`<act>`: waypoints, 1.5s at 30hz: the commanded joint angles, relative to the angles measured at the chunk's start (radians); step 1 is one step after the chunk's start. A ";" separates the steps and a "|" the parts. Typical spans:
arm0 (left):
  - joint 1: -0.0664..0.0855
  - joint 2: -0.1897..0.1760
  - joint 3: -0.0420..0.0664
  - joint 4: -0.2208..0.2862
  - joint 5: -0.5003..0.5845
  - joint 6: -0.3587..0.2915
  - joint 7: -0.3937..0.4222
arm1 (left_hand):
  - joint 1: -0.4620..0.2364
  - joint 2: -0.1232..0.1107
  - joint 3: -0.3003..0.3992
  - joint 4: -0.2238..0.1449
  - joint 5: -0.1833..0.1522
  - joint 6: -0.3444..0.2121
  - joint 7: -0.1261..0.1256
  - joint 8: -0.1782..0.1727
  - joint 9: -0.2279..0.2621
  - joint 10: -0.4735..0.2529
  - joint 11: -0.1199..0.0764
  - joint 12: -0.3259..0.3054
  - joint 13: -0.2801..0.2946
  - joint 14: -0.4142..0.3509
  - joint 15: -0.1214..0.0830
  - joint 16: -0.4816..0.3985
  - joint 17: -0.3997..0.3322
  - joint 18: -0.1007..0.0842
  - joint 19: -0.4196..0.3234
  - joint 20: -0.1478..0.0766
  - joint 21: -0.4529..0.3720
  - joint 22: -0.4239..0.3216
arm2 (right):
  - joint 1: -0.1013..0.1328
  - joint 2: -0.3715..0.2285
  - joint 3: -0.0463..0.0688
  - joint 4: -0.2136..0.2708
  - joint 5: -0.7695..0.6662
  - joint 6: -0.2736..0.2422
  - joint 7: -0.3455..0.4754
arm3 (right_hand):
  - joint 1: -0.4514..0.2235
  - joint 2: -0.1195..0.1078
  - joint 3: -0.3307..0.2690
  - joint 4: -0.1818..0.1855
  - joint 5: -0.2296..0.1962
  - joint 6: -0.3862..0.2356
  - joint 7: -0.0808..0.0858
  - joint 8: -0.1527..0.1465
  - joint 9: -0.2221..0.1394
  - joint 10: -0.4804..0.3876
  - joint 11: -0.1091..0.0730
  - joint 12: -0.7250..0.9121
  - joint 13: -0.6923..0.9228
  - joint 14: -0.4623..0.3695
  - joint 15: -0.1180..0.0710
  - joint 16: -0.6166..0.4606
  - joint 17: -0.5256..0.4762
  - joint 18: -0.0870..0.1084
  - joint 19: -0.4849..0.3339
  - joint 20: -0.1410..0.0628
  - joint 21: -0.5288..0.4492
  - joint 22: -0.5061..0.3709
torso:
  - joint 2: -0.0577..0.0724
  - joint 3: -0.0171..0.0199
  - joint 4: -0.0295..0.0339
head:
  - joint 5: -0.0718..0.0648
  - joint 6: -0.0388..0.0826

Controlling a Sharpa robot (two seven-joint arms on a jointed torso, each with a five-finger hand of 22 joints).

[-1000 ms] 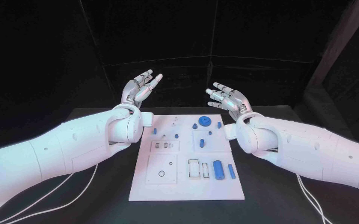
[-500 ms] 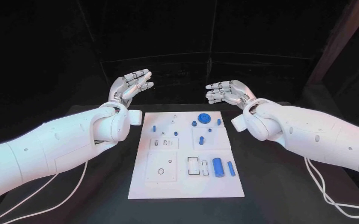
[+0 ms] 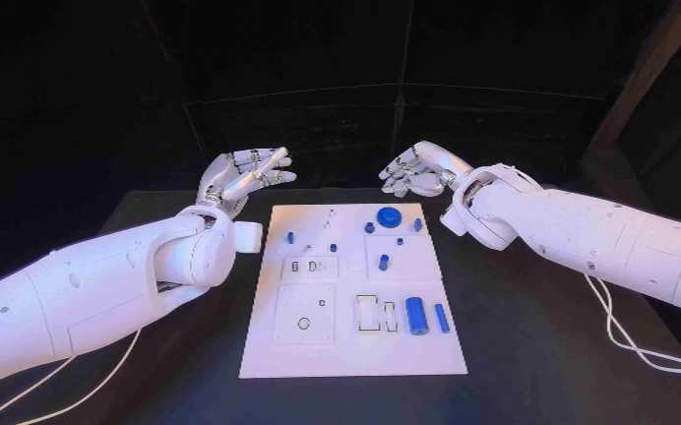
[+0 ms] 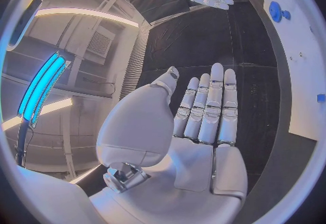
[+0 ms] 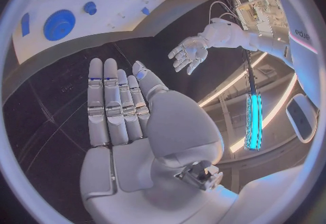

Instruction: Assemble the parts on the task board

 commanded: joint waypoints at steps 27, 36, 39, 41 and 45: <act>-0.001 -0.080 0.001 0.181 -0.017 0.047 0.003 | 0.019 -0.004 0.005 -0.025 0.003 0.034 -0.005 -0.008 -0.004 0.039 -0.009 -0.017 -0.004 0.049 -0.013 0.000 0.028 0.006 0.049 -0.012 0.015 -0.002 | 0.027 0.069 0.009 -0.007 -0.593 0.233 -0.275 | -0.076 -0.079 0.101 0.006 -0.009 0.022 -0.027 -0.036 0.001 -0.022 -0.026 -0.039 0.003 0.181 -0.048 0.721 0.624 -0.041 0.170 -0.047 0.765 0.702 | 0.107 -0.0084 0.0475 | -0.039 0.022; -0.001 -0.084 0.001 0.182 -0.017 0.048 0.001 | 0.019 -0.004 0.004 -0.027 0.003 0.033 -0.004 -0.009 -0.005 0.037 -0.008 -0.020 -0.004 0.049 -0.012 -0.001 0.029 0.006 0.049 -0.012 0.015 -0.002 | 0.027 0.076 0.009 -0.020 -0.596 0.261 -0.277 | -0.078 -0.078 0.114 0.007 -0.007 0.019 -0.026 -0.034 0.002 -0.017 -0.026 -0.034 0.005 0.189 -0.047 0.868 0.768 -0.064 0.226 -0.042 0.872 0.851 | 0.118 -0.0060 0.0532 | -0.045 0.022; -0.001 -0.084 0.001 0.179 -0.017 0.048 0.001 | 0.019 -0.004 0.004 -0.027 0.003 0.033 -0.004 -0.009 -0.005 0.037 -0.008 -0.020 -0.004 0.049 -0.012 -0.001 0.029 0.006 0.049 -0.012 0.015 -0.002 | 0.027 0.076 0.009 -0.021 -0.596 0.267 -0.278 | -0.078 -0.076 0.118 0.007 -0.006 0.020 -0.026 -0.034 0.002 -0.015 -0.026 -0.034 0.004 0.189 -0.047 0.886 0.783 -0.066 0.230 -0.041 0.884 0.867 | 0.120 -0.0053 0.0544 | -0.045 0.022; -0.001 -0.084 0.001 0.178 -0.017 0.049 0.000 | 0.019 -0.004 0.004 -0.027 0.003 0.033 -0.004 -0.010 -0.005 0.037 -0.008 -0.020 -0.004 0.049 -0.012 -0.001 0.030 0.006 0.049 -0.012 0.015 -0.002 | 0.027 0.077 0.009 -0.022 -0.596 0.269 -0.279 | -0.077 -0.074 0.122 0.007 -0.005 0.021 -0.025 -0.034 0.002 -0.012 -0.026 -0.033 0.005 0.190 -0.047 0.905 0.801 -0.069 0.238 -0.041 0.897 0.885 | 0.120 -0.0051 0.0542 | -0.045 0.022; -0.001 -0.084 0.001 0.176 -0.017 0.050 -0.001 | 0.019 -0.005 0.004 -0.027 0.003 0.032 -0.003 -0.010 -0.005 0.037 -0.008 -0.021 -0.004 0.049 -0.012 -0.001 0.030 0.006 0.049 -0.012 0.014 -0.003 | 0.027 0.076 0.009 -0.023 -0.596 0.268 -0.277 | -0.070 -0.062 0.141 0.005 -0.004 0.034 -0.026 -0.029 0.004 0.010 -0.029 -0.026 0.007 0.198 -0.050 0.961 0.860 -0.080 0.266 -0.042 0.935 0.945 | 0.122 -0.0041 0.0542 | -0.048 0.023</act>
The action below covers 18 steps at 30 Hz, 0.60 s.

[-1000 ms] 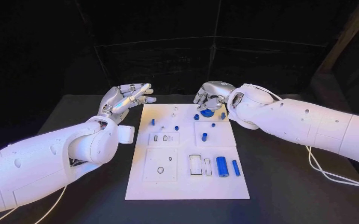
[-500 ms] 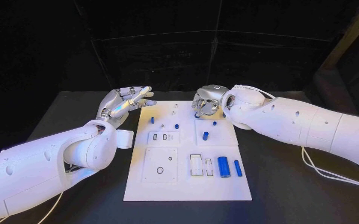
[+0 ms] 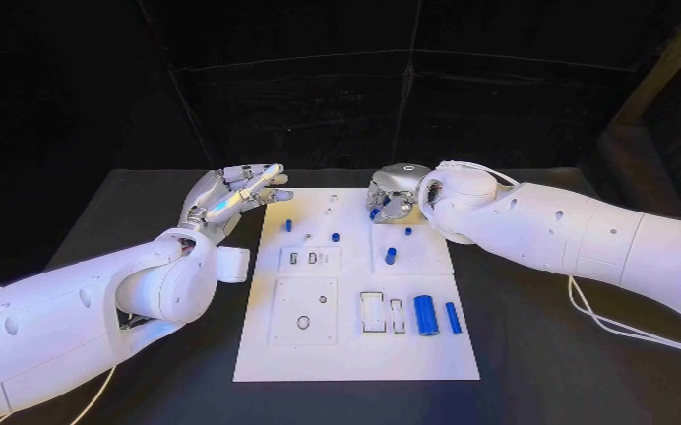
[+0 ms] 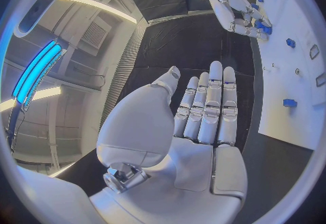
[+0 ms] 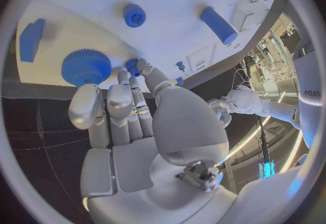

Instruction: Assemble the parts on the task board

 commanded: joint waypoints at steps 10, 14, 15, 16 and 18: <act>0.002 0.000 0.001 -0.002 -0.007 0.020 0.001 | 0.009 -0.004 -0.001 -0.006 0.003 -0.005 0.006 -0.007 -0.001 -0.004 0.001 -0.005 -0.002 0.006 0.003 -0.004 0.002 0.006 0.009 0.000 0.001 -0.001 | 0.003 0.004 0.001 -0.003 -0.013 0.021 -0.001 | 0.034 0.048 0.085 -0.004 -0.048 0.076 -0.014 0.025 0.010 0.078 -0.020 0.020 0.008 0.036 -0.011 0.088 0.080 -0.029 0.048 -0.011 0.069 0.106 | 0.005 0.0020 0.0019 | -0.005 -0.003; 0.002 -0.001 0.001 -0.002 -0.007 0.021 -0.001 | 0.009 -0.004 -0.001 -0.007 0.003 -0.005 0.006 -0.007 -0.001 -0.004 0.001 -0.005 -0.002 0.006 0.003 -0.005 0.002 0.006 0.009 0.000 0.001 -0.001 | 0.002 0.003 0.001 -0.001 -0.021 -0.038 0.005 | 0.049 0.050 0.119 -0.005 -0.058 0.097 -0.020 0.030 0.013 0.099 -0.025 0.024 0.013 0.032 -0.016 0.099 0.087 -0.031 0.052 -0.015 0.080 0.121 | 0.006 0.0027 0.0020 | -0.002 -0.005; 0.002 -0.001 0.001 -0.002 -0.007 0.022 -0.001 | 0.009 -0.004 -0.001 -0.007 0.003 -0.005 0.006 -0.007 -0.001 -0.004 0.001 -0.005 -0.002 0.006 0.003 -0.005 0.002 0.006 0.009 0.000 0.001 -0.001 | 0.002 0.002 0.001 0.003 -0.021 -0.062 0.010 | 0.051 0.049 0.125 -0.005 -0.060 0.101 -0.021 0.031 0.014 0.104 -0.027 0.025 0.014 0.032 -0.017 0.102 0.089 -0.032 0.054 -0.016 0.083 0.127 | 0.006 0.0031 0.0016 | -0.001 -0.005; 0.002 -0.002 0.001 -0.002 -0.007 0.022 -0.002 | 0.009 -0.004 -0.001 -0.007 0.003 -0.005 0.006 -0.007 -0.001 -0.004 0.001 -0.005 -0.002 0.006 0.003 -0.005 0.002 0.006 0.009 0.000 0.001 -0.001 | 0.002 0.000 0.001 0.008 -0.018 -0.087 0.015 | 0.053 0.047 0.129 -0.005 -0.061 0.103 -0.021 0.032 0.014 0.106 -0.028 0.025 0.015 0.032 -0.017 0.104 0.090 -0.032 0.055 -0.017 0.086 0.130 | 0.006 0.0035 0.0011 | -0.001 -0.005; 0.002 -0.002 0.001 -0.002 -0.007 0.023 -0.003 | 0.009 -0.004 -0.001 -0.007 0.003 -0.005 0.006 -0.007 -0.001 -0.004 0.001 -0.006 -0.002 0.005 0.003 -0.005 0.002 0.006 0.009 0.000 0.001 -0.002 | 0.002 -0.006 0.001 0.023 -0.008 -0.142 0.026 | 0.054 0.044 0.135 -0.005 -0.061 0.105 -0.021 0.031 0.014 0.107 -0.028 0.024 0.016 0.032 -0.017 0.107 0.092 -0.033 0.056 -0.017 0.088 0.133 | 0.006 0.0036 0.0013 | -0.001 -0.004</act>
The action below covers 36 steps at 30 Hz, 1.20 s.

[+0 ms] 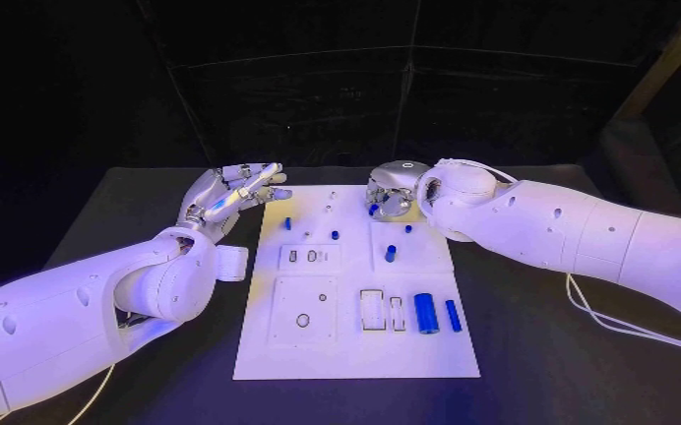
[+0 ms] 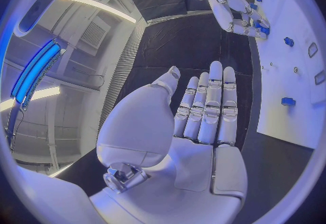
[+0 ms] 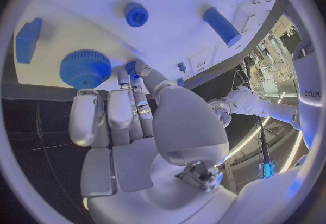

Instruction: Assemble the parts on the task board

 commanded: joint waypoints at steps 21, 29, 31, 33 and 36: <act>0.002 0.004 0.001 -0.008 -0.006 0.029 -0.003 | 0.012 -0.003 0.001 -0.010 0.004 -0.001 0.002 -0.008 -0.001 -0.004 0.001 -0.008 -0.001 0.005 0.004 -0.007 0.003 0.006 0.010 0.001 0.000 -0.003 | 0.002 0.104 0.002 -0.072 0.061 -0.233 -0.027 | -0.002 -0.025 0.056 0.017 -0.021 -0.013 0.012 -0.022 -0.001 0.005 -0.007 -0.021 0.002 0.026 0.000 0.021 0.002 -0.013 0.004 0.007 0.016 0.017 | 0.007 0.0011 0.0029 | 0.011 0.025; 0.003 0.007 0.001 -0.010 -0.006 0.031 -0.004 | 0.012 -0.003 0.001 -0.010 0.004 -0.001 0.002 -0.008 -0.001 -0.004 0.001 -0.008 -0.001 0.005 0.004 -0.007 0.003 0.006 0.010 0.001 0.000 -0.003 | 0.002 0.166 0.002 -0.129 0.053 -0.217 -0.038 | -0.009 -0.030 0.059 0.022 -0.022 -0.018 0.013 -0.025 -0.002 0.001 -0.005 -0.024 0.002 0.025 0.001 0.023 0.003 -0.013 0.004 0.009 0.017 0.017 | 0.009 0.0016 0.0061 | 0.014 0.026; 0.003 0.008 0.001 -0.011 -0.006 0.031 -0.005 | 0.012 -0.003 0.001 -0.010 0.004 -0.001 0.002 -0.008 -0.001 -0.004 0.001 -0.008 -0.001 0.005 0.004 -0.007 0.003 0.006 0.010 0.001 0.000 -0.003 | 0.002 0.174 0.002 -0.135 0.052 -0.217 -0.038 | -0.009 -0.030 0.059 0.022 -0.022 -0.018 0.013 -0.025 -0.002 0.001 -0.005 -0.024 0.002 0.025 0.001 0.023 0.003 -0.013 0.004 0.009 0.017 0.017 | 0.008 0.0023 0.0041 | 0.016 0.025; 0.003 0.009 0.001 -0.012 -0.006 0.031 -0.005 | 0.012 -0.003 0.001 -0.010 0.004 -0.001 0.002 -0.008 -0.001 -0.004 0.001 -0.008 -0.001 0.005 0.004 -0.007 0.003 0.006 0.010 0.001 0.000 -0.003 | 0.002 0.180 0.002 -0.141 0.052 -0.217 -0.039 | -0.009 -0.030 0.059 0.022 -0.022 -0.018 0.013 -0.025 -0.002 0.001 -0.005 -0.024 0.002 0.025 0.001 0.023 0.003 -0.013 0.004 0.009 0.017 0.017 | 0.008 0.0019 0.0036 | 0.020 0.027; 0.003 0.010 0.001 -0.013 -0.006 0.032 -0.005 | 0.012 -0.003 0.001 -0.010 0.004 -0.001 0.002 -0.008 -0.001 -0.004 0.001 -0.008 -0.001 0.005 0.004 -0.007 0.003 0.006 0.010 0.001 0.000 -0.003 | 0.002 0.189 0.002 -0.150 0.051 -0.219 -0.048 | -0.010 -0.031 0.060 0.023 -0.022 -0.019 0.014 -0.026 -0.002 0.000 -0.005 -0.025 0.001 0.025 0.002 0.023 0.003 -0.013 0.004 0.009 0.018 0.019 | 0.009 0.0022 0.0024 | 0.022 0.027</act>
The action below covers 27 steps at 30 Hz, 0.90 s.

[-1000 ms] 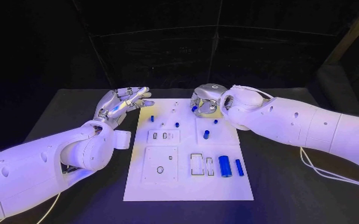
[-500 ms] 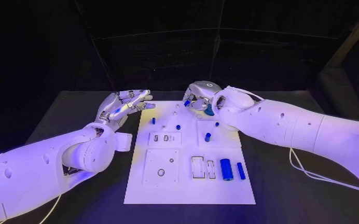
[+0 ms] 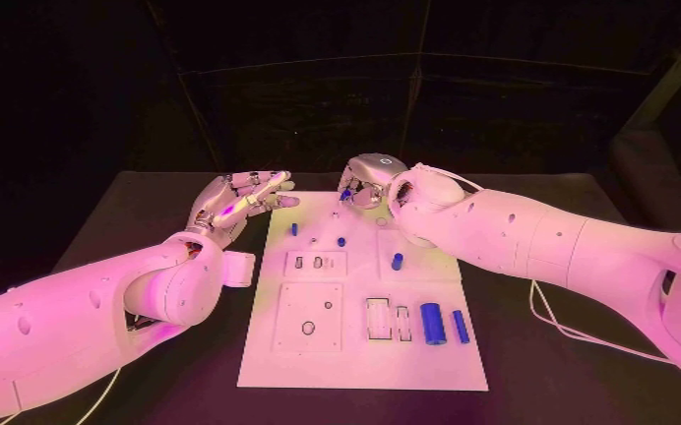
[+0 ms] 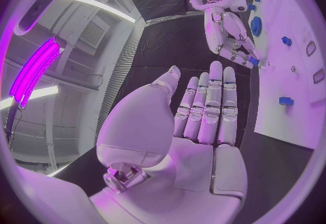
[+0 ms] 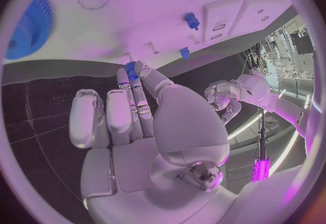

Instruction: Assemble the parts on the task board

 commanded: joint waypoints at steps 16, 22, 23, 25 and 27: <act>0.003 0.006 0.001 -0.002 -0.006 0.017 0.002 | 0.011 0.002 0.002 -0.006 0.003 -0.001 0.002 -0.006 -0.001 -0.003 0.001 -0.005 -0.001 0.005 0.004 -0.008 0.002 0.006 0.010 0.001 -0.001 -0.002 | 0.003 0.044 0.001 -0.044 -0.001 0.039 -0.029 | -0.009 -0.010 0.008 0.007 -0.005 -0.010 0.004 -0.008 0.001 -0.004 -0.003 -0.006 -0.002 0.025 0.003 0.007 0.001 -0.013 0.000 0.007 0.006 0.002 | 0.002 0.0006 -0.0015 | 0.007 -0.002; 0.004 0.006 0.001 0.000 -0.006 0.018 0.001 | 0.011 0.002 0.003 -0.006 0.003 0.000 0.002 -0.006 -0.001 -0.003 0.001 -0.006 -0.001 0.005 0.004 -0.009 0.003 0.006 0.010 0.001 -0.001 -0.002 | 0.003 0.046 0.001 -0.041 -0.001 0.048 -0.030 | -0.010 -0.011 0.008 0.008 -0.005 -0.011 0.004 -0.008 0.001 -0.005 -0.003 -0.006 -0.002 0.024 0.003 0.006 -0.001 -0.014 0.000 0.008 0.007 0.002 | 0.002 0.0002 -0.0015 | 0.011 -0.002; 0.004 0.006 0.001 0.000 -0.006 0.018 0.001 | 0.011 0.002 0.003 -0.006 0.003 0.000 0.002 -0.006 -0.001 -0.003 0.001 -0.006 -0.001 0.005 0.004 -0.009 0.003 0.006 0.010 0.001 -0.001 -0.002 | 0.003 0.047 0.001 -0.041 -0.001 0.049 -0.030 | -0.010 -0.011 0.009 0.009 -0.005 -0.011 0.004 -0.008 0.001 -0.005 -0.003 -0.006 -0.002 0.024 0.003 0.006 -0.001 -0.013 -0.001 0.008 0.006 0.001 | 0.002 0.0004 -0.0016 | 0.011 -0.003; 0.004 0.006 0.001 -0.001 -0.006 0.016 0.000 | 0.012 0.004 0.004 -0.007 0.004 0.000 0.002 -0.006 -0.001 -0.003 0.001 -0.006 -0.001 0.005 0.004 -0.009 0.003 0.006 0.010 0.001 -0.001 -0.002 | 0.003 0.047 0.001 -0.041 -0.001 0.051 -0.031 | -0.011 -0.011 0.009 0.009 -0.005 -0.011 0.004 -0.008 0.001 -0.005 -0.003 -0.006 -0.002 0.024 0.003 0.006 -0.001 -0.013 -0.001 0.008 0.006 0.000 | 0.002 0.0008 -0.0019 | 0.012 -0.002; 0.004 0.006 0.001 -0.001 -0.006 0.016 -0.001 | 0.012 0.006 0.005 -0.007 0.004 0.000 0.002 -0.007 -0.001 -0.002 0.001 -0.007 -0.001 0.005 0.004 -0.010 0.004 0.006 0.010 0.001 -0.001 -0.003 | 0.003 0.048 0.001 -0.042 -0.001 0.052 -0.032 | -0.011 -0.011 0.009 0.009 -0.005 -0.011 0.004 -0.008 0.001 -0.005 -0.003 -0.006 -0.002 0.024 0.003 0.006 -0.001 -0.013 -0.001 0.008 0.006 0.000 | 0.002 0.0006 -0.0019 | 0.012 -0.002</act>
